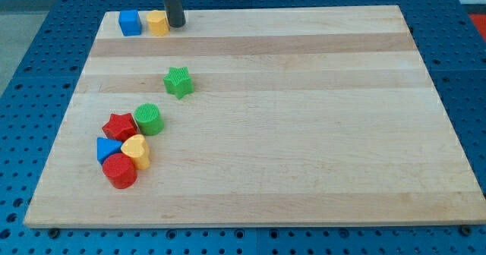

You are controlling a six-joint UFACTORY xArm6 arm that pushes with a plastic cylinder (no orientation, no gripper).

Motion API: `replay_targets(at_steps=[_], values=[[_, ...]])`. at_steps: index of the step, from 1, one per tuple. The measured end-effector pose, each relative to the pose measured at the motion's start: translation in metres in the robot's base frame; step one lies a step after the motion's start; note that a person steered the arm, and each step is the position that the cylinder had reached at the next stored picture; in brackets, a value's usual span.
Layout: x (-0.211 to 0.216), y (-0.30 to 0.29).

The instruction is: Push the green star towards right side of yellow hexagon

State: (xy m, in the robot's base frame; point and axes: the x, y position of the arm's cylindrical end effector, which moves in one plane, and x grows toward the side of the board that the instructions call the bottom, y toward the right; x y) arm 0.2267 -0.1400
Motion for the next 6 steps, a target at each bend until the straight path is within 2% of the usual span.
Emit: replay_targets(at_steps=[2,4,6], values=[[0.007,0.046],[0.022,0.046],[0.08,-0.022]])
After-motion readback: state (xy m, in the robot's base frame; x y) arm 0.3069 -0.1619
